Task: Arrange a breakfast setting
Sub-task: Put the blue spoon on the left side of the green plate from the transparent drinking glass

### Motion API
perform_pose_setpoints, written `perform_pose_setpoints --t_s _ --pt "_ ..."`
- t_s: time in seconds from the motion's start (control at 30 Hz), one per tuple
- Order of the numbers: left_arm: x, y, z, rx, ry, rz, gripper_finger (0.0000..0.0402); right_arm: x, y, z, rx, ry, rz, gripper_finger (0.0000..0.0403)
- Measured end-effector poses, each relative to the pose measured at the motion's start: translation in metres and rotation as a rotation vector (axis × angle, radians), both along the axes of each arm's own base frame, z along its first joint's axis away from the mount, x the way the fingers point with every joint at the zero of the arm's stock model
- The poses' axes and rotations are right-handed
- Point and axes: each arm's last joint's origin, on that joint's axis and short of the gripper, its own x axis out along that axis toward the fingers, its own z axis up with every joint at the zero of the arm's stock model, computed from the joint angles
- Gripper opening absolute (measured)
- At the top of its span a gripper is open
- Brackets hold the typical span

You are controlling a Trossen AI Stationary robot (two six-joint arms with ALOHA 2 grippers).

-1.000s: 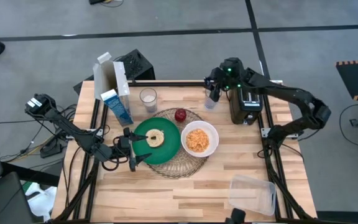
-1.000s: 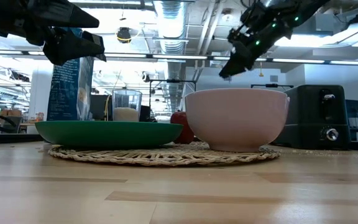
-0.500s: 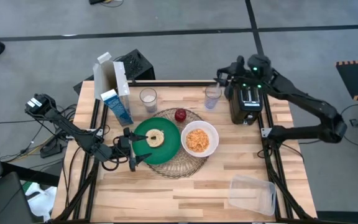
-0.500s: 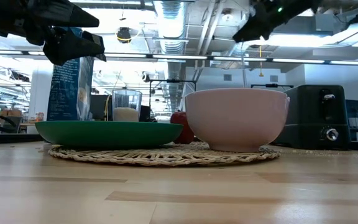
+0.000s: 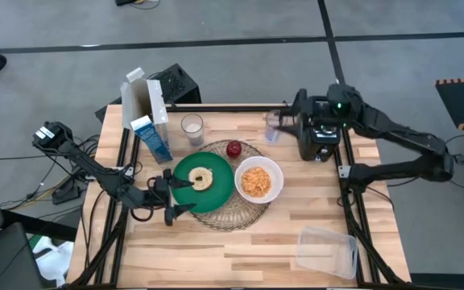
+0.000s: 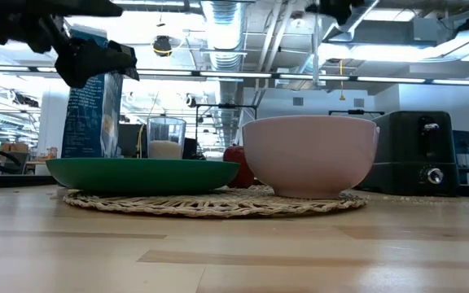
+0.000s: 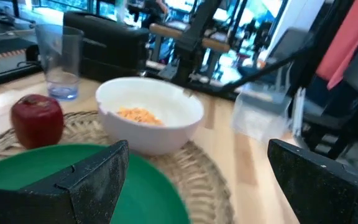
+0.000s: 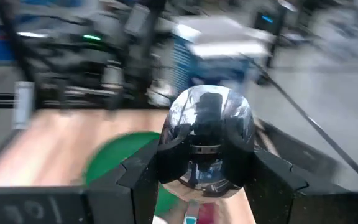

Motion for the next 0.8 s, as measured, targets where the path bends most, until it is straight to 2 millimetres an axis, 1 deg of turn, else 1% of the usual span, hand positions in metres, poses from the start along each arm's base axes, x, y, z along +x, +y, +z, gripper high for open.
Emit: perform_pose_setpoints --t_s 0.17,0.3,0.47,0.57,0.7,0.8 --pt "0.004 -0.003 0.007 -0.047 -0.082 -0.034 0.0369 0.022 0.040 0.004 -0.005 -0.068 0.220 0.0225" --pt "0.017 -0.012 0.016 -0.038 -0.105 -0.058 0.0369 0.041 0.071 0.002 -0.016 -0.112 0.363 0.0217" --pt "0.046 -0.031 0.028 0.005 -0.093 -0.106 0.0369 0.067 0.105 -0.011 -0.010 -0.115 0.499 0.0221" --pt "0.066 -0.043 0.029 0.044 -0.077 -0.151 0.0369 0.081 0.125 -0.021 -0.005 -0.114 0.568 0.0224" --pt "0.089 -0.052 0.026 0.047 -0.044 -0.190 0.0369 0.099 0.152 -0.035 -0.001 -0.113 0.646 0.0217" --pt "0.106 -0.054 0.017 0.028 -0.011 -0.233 0.0369 0.108 0.168 -0.045 0.001 -0.125 0.690 0.0218"
